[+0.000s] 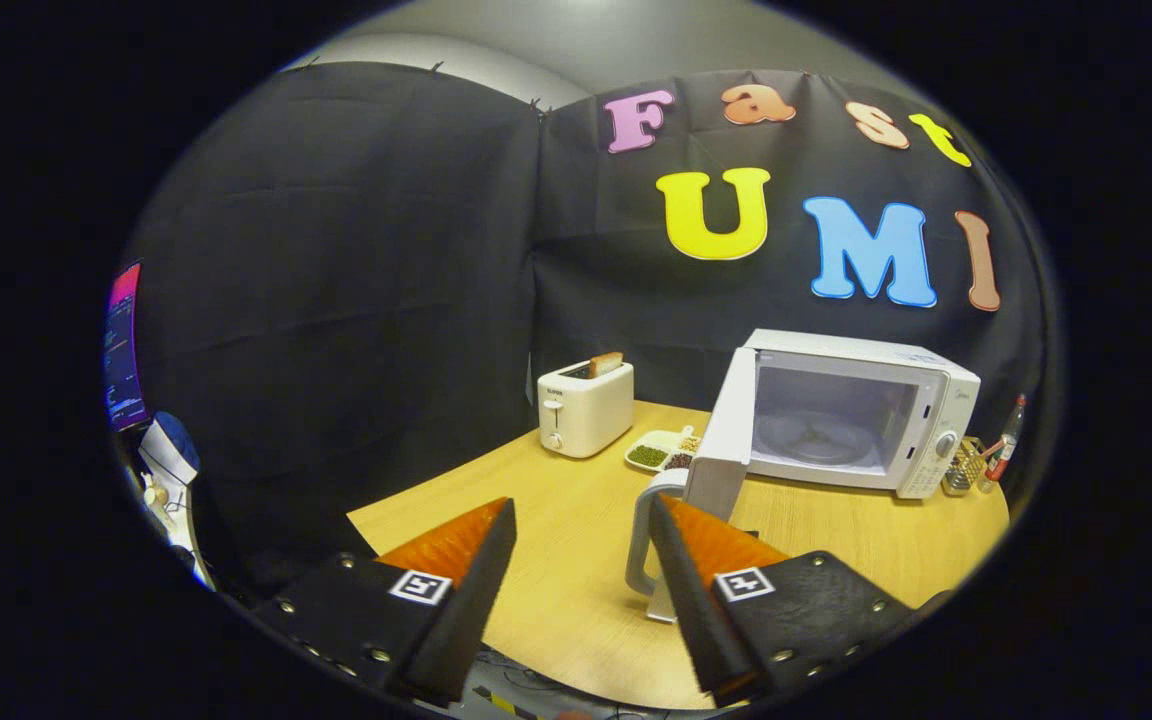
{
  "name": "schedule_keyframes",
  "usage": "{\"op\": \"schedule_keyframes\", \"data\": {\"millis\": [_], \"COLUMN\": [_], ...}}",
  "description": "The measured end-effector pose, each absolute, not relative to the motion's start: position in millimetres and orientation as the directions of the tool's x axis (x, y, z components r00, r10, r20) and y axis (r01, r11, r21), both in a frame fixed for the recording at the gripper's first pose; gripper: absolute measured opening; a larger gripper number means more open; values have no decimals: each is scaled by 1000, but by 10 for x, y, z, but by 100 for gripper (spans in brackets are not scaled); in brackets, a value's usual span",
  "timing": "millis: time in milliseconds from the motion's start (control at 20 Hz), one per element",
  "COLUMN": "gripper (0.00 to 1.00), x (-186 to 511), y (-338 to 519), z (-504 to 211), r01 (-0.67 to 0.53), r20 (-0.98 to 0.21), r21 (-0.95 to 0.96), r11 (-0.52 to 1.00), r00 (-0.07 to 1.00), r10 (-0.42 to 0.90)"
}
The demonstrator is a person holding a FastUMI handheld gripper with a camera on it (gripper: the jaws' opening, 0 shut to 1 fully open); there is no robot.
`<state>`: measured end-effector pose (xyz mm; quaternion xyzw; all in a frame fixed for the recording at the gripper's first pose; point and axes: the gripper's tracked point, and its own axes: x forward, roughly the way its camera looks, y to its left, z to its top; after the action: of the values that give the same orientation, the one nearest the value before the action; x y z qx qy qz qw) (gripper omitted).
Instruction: Open the microwave, put the food inside, and close the microwave door.
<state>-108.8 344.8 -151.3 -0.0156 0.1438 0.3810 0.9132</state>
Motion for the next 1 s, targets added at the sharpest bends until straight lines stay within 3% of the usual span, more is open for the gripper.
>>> {"op": "schedule_keyframes", "data": {"millis": [100, 500, 1000], "gripper": [98, 98, 99], "x": [-1032, -635, -407], "y": [3280, 2382, 1464], "z": [-1337, -1272, -2140], "r01": [-676, -524, -364], "r20": [-240, -248, -463], "r21": [83, 86, 73], "r11": [732, 847, 928], "r00": [699, 812, 812], "r10": [673, 528, 355]}}
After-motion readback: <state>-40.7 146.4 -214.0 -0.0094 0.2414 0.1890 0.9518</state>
